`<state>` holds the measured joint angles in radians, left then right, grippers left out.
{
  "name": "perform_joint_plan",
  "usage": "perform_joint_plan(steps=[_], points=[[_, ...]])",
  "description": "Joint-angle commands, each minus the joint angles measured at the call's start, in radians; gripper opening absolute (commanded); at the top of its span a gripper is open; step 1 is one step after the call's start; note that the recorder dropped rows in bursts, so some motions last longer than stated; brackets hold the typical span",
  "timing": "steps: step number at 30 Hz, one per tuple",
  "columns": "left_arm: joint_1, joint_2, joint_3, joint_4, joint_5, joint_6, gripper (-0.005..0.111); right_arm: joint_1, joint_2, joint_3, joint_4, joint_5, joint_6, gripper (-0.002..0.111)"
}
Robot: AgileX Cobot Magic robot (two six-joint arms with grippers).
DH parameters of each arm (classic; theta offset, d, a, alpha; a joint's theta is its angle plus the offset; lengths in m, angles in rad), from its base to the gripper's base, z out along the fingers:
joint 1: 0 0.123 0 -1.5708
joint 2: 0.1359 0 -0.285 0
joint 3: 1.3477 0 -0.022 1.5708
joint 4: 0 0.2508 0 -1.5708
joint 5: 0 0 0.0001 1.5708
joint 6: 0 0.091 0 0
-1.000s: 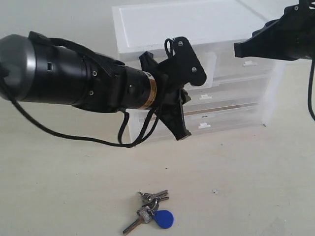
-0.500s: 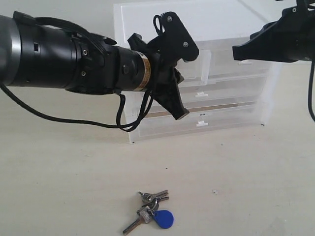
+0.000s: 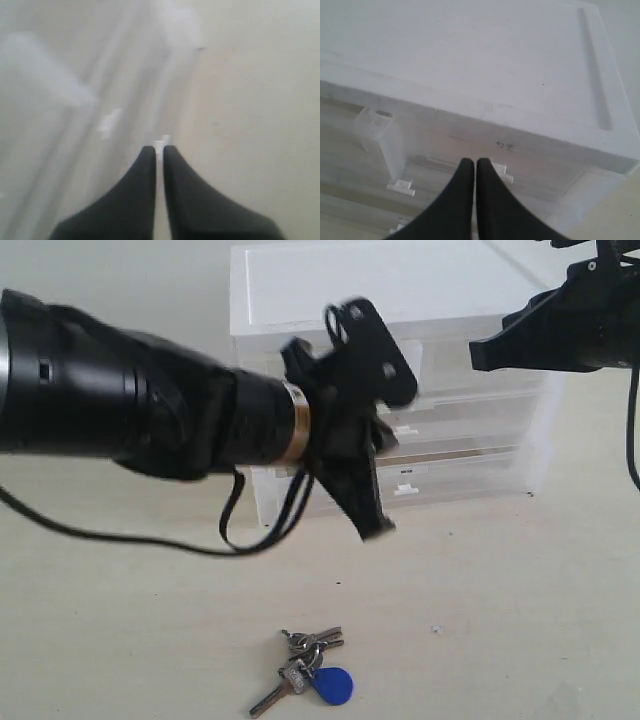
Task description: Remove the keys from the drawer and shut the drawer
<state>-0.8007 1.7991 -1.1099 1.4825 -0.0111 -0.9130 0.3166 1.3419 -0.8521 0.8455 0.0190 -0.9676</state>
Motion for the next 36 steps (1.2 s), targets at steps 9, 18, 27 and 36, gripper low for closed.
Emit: perform_joint_plan(steps=[9, 18, 27, 36], points=[[0.022, 0.193, 0.024, 0.08, 0.09, 0.032, 0.004, -0.007, -0.005, 0.004, -0.003, 0.004, -0.012, 0.0], [0.05, 0.342, -0.095, 0.262, 0.419, -0.164, 0.004, -0.007, -0.005, 0.004, -0.003, 0.0, -0.012, 0.0], [0.062, 0.349, -0.138, 0.262, 0.372, -0.277, 0.004, -0.007, -0.005, 0.004, -0.003, 0.008, -0.012, 0.0], [0.059, -0.072, 0.088, 0.262, 0.138, -0.33, 0.004, -0.007, -0.134, 0.051, 0.0, 0.022, -0.01, 0.0]])
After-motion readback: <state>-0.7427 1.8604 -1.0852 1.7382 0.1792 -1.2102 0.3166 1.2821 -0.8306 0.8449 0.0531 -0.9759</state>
